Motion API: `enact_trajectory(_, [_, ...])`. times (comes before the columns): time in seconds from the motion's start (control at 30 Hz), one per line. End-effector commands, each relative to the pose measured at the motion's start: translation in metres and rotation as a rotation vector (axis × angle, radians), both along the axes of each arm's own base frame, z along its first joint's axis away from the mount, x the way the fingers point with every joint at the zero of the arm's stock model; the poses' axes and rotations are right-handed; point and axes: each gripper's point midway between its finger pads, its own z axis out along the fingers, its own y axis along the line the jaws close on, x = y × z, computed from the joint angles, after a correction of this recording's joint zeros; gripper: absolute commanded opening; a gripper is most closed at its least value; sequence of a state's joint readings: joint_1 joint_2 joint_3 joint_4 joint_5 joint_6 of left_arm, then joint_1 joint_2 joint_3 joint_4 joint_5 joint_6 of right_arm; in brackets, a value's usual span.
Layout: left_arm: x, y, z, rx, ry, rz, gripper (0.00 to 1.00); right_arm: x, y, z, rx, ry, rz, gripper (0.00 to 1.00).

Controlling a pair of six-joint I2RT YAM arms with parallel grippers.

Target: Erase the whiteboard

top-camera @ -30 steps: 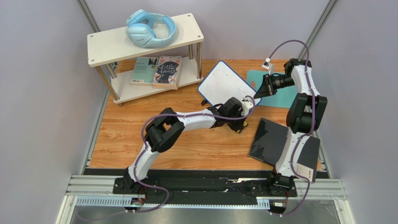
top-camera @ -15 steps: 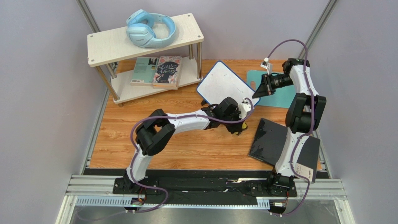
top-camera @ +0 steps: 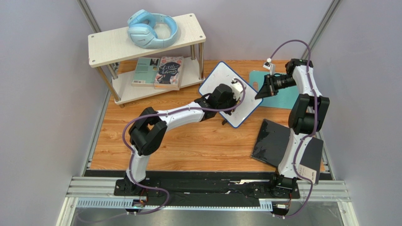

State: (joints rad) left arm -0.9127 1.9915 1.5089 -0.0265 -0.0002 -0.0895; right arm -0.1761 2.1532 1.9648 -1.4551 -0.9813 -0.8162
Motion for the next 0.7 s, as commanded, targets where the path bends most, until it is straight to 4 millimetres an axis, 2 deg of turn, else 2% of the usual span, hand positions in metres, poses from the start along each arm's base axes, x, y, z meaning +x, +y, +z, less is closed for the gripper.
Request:
enact_trajectory(0.0, [0.042, 0.009, -0.011, 0.030, -0.022, 0.165, 0.00, -0.039, -0.006, 0.004, -0.063, 0.132, 0.058, 0.00])
enact_trajectory(0.07, [0.050, 0.010, -0.022, 0.043, -0.017, 0.205, 0.00, -0.039, -0.006, 0.004, -0.060, 0.133, 0.059, 0.00])
enact_trajectory(0.13, [0.052, 0.004, -0.025, 0.034, -0.013, 0.197, 0.00, -0.039, -0.005, 0.004, -0.059, 0.132, 0.059, 0.00])
enact_trajectory(0.23, [0.043, -0.011, -0.034, 0.019, 0.039, 0.122, 0.00, -0.039, -0.006, 0.004, -0.065, 0.128, 0.060, 0.00])
enact_trajectory(0.37, [0.020, -0.020, -0.048, -0.004, 0.111, 0.030, 0.00, -0.038, -0.007, 0.005, -0.068, 0.125, 0.060, 0.00])
enact_trajectory(0.4, [0.015, -0.016, -0.057, 0.006, 0.129, 0.030, 0.00, -0.038, -0.007, 0.005, -0.068, 0.124, 0.060, 0.00])
enact_trajectory(0.47, [0.005, -0.018, -0.059, -0.004, 0.144, 0.020, 0.00, -0.038, -0.006, 0.004, -0.064, 0.129, 0.059, 0.00])
enact_trajectory(0.5, [-0.002, -0.014, -0.069, 0.010, 0.161, 0.016, 0.00, -0.038, -0.006, 0.005, -0.061, 0.129, 0.058, 0.00])
enact_trajectory(0.67, [-0.031, -0.023, -0.082, 0.035, 0.161, -0.025, 0.00, -0.036, -0.005, 0.004, -0.057, 0.127, 0.057, 0.00])
